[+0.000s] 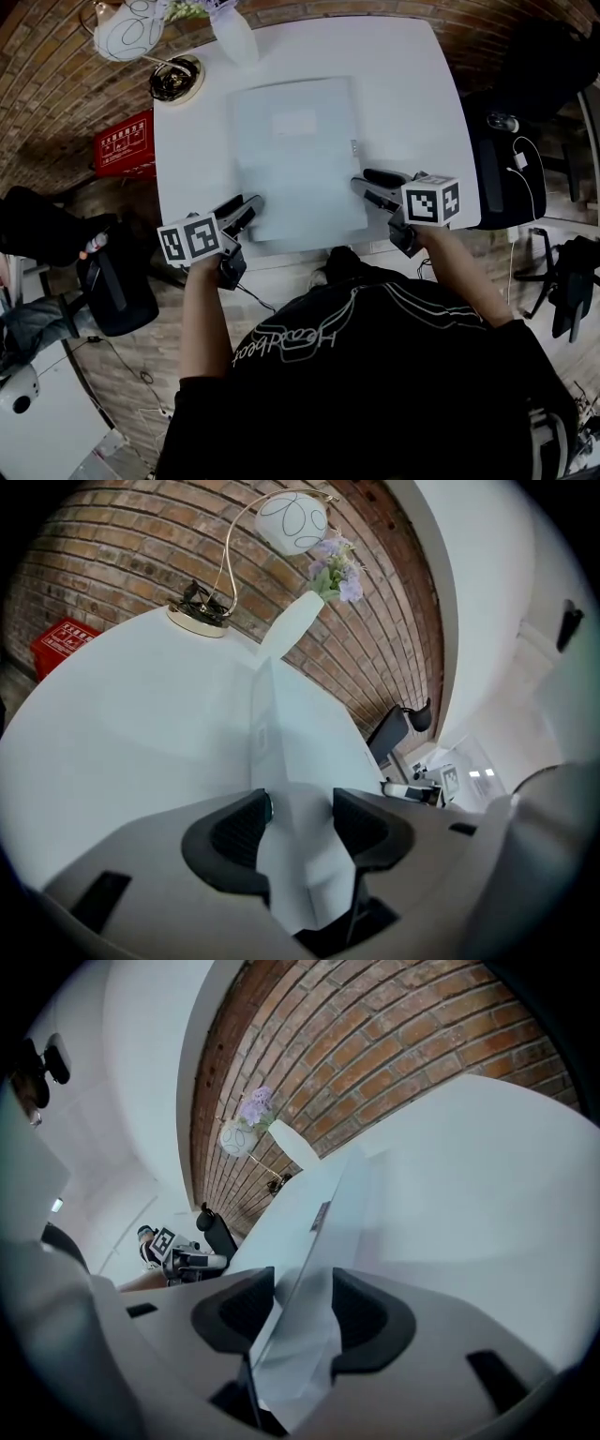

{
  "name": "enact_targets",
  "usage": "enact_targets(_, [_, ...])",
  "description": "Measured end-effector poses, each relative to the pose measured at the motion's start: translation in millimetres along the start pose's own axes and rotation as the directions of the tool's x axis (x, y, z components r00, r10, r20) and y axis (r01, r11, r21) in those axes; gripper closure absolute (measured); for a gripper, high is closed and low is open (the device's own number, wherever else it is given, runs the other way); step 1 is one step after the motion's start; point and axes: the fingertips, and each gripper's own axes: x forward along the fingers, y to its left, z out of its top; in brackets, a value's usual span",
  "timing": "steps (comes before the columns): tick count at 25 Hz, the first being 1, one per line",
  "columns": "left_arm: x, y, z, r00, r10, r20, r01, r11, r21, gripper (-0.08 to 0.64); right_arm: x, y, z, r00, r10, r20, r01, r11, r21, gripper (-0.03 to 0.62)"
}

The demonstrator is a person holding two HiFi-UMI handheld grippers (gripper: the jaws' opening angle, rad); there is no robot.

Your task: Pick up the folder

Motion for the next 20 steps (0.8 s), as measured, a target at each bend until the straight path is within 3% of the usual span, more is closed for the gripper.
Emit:
enact_targets(3, [0.7,0.5,-1.3,1.000,-0.011,-0.002,0.011,1.000,-0.011,0.339,1.1,0.9,-2.3,1.000,0.015,-0.009,-0.015,1.000,0.021,0.443])
enact_targets(14, [1.7,2.6,-4.6,0.999,-0.048,0.014,0.049,0.998,-0.043,0.351,2.3,3.1,-2.6,0.999,0.033,-0.022,-0.032,0.999,0.019,0.448])
enact_targets(20, [2.0,2.7,-6.8,0.999,-0.038,0.007,0.038,0.999,-0.011,0.353,1.8,3.5,-3.2,1.000,0.025,-0.011,-0.025,1.000,0.013,0.448])
